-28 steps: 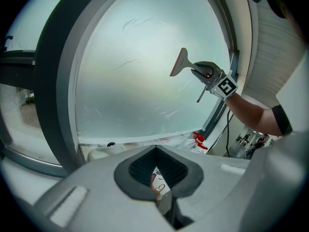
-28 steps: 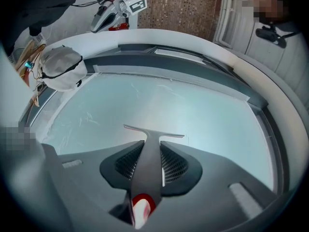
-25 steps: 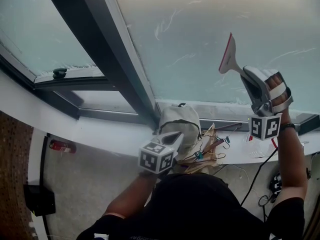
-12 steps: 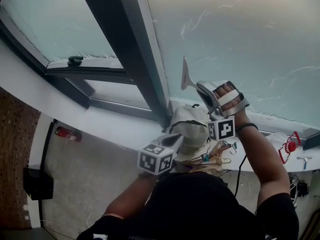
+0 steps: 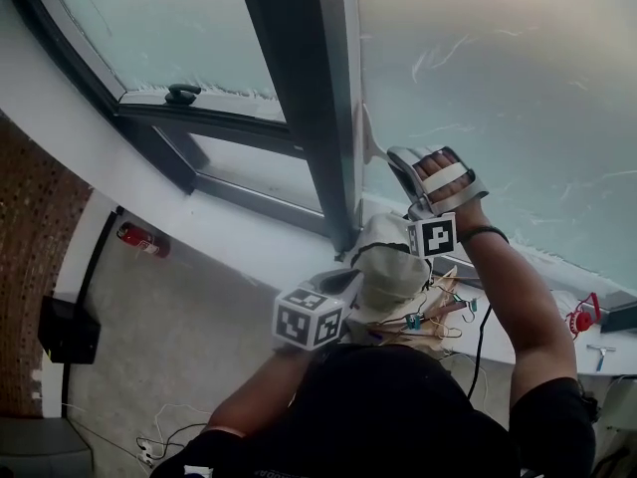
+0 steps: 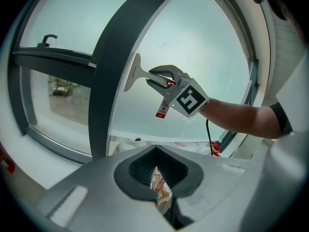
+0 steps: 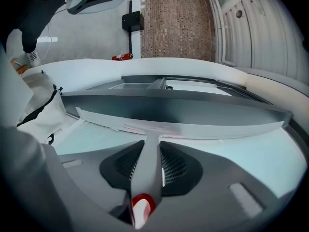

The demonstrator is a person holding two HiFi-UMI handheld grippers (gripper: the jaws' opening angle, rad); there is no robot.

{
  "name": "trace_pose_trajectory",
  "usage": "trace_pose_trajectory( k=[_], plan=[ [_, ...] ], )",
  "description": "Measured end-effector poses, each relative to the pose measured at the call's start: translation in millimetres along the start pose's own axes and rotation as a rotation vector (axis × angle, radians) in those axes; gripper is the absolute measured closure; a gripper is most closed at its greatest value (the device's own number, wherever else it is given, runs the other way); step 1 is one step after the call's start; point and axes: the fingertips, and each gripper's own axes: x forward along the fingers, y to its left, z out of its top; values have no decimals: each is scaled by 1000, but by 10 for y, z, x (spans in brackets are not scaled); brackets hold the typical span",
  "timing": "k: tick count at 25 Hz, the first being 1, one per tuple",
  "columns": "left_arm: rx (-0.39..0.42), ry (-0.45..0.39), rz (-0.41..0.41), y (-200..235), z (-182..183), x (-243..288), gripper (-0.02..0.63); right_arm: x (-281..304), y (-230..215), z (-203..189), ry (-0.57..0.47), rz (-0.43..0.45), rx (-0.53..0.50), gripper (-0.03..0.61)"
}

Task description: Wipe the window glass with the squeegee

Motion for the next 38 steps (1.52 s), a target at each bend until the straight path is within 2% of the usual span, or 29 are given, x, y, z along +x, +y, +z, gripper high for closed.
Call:
trace_pose_trajectory(
  k=[7,23,38],
  plan=[
    [-7,-4,6,48,-1,-27,614,-27,62,-148,28,14,-17,456],
    [90,58,-119,-461,46,322,614,-804,148,-737,149,0,-13,456],
    [137,91,-198,-870,14,574,614,-1472,233,-1252,263,3,31,456]
  ],
)
